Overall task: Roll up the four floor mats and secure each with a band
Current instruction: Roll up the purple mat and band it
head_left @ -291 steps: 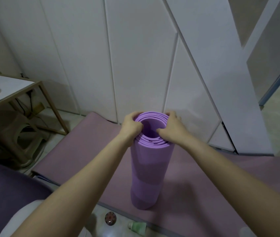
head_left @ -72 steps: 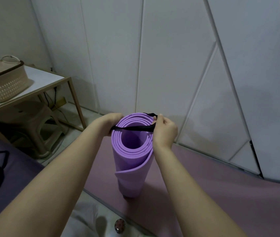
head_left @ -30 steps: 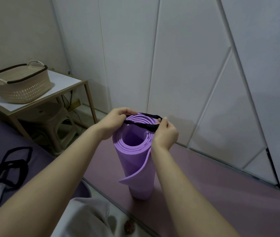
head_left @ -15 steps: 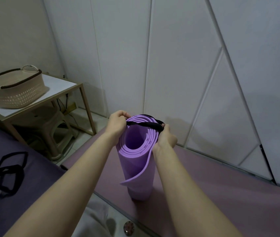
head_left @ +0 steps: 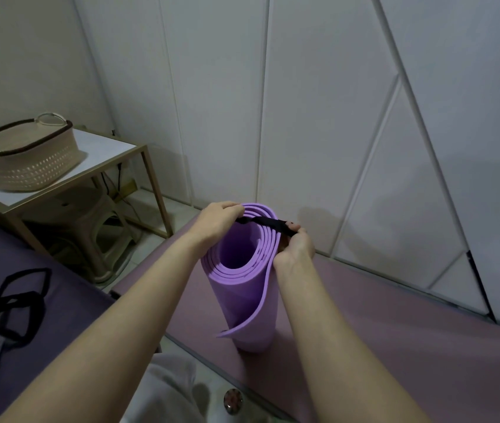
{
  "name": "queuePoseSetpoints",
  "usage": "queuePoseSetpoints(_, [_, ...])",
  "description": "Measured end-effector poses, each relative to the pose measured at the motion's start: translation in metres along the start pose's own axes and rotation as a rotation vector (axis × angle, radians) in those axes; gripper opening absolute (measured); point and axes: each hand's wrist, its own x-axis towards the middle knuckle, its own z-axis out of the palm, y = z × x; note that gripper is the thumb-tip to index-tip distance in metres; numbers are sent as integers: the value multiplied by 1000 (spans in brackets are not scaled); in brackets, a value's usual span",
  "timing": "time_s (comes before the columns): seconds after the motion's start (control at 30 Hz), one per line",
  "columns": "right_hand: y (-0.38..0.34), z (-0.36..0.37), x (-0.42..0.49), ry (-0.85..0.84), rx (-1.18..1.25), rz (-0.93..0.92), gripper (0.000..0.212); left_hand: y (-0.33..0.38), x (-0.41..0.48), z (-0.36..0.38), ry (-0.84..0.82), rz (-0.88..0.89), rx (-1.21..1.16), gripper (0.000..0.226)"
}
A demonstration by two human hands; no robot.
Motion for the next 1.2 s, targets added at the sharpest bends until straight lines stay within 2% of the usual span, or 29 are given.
queuePoseSetpoints(0.1, [0,-6,-3,50,10,3,35,1,0,3,9,16,28,16])
queuePoseSetpoints(0.17, [-3,-7,-6,78,-59,-32,28,1,-1,6,-3,18,4,24])
queuePoseSetpoints(0.27, [-7,-9,-13,42,-216,-138,5,3,-1,14,4,27,-22,24])
queuePoseSetpoints(0.3, [-6,-11,-11,0,-266,-218,8,4,0,17,12,30,-33,22])
queuePoseSetpoints(0.33, [-5,-13,-8,-60,-362,-300,12,6,1,19,22,31,-40,21])
queuePoseSetpoints(0.4, [-5,-18,-5,-171,-676,-445,6,10,4,24,47,32,-24,17])
queuePoseSetpoints(0.47, [-10,-21,-6,-241,-1028,-513,23,14,8,27,60,19,7,17])
queuePoseSetpoints(0.57, [-18,-23,-3,-180,-1344,-596,39,18,11,29,7,23,18,18])
queuePoseSetpoints(0.7, [-23,-24,-2,-157,-1399,-644,42,20,11,28,-95,125,29,27])
queuePoseSetpoints(0.8, [-24,-20,-4,-209,-1436,-655,42,17,10,20,-158,61,-137,31])
queuePoseSetpoints(0.97, [-20,-19,-5,-293,-1554,-669,35,8,10,15,-66,-14,-201,28])
queuePoseSetpoints(1.07, [-19,-17,-1,-269,-1483,-684,30,9,12,18,-20,17,-220,31])
queuePoseSetpoints(1.2, [-18,-9,1,-273,-1445,-660,34,8,20,12,-77,48,-214,27])
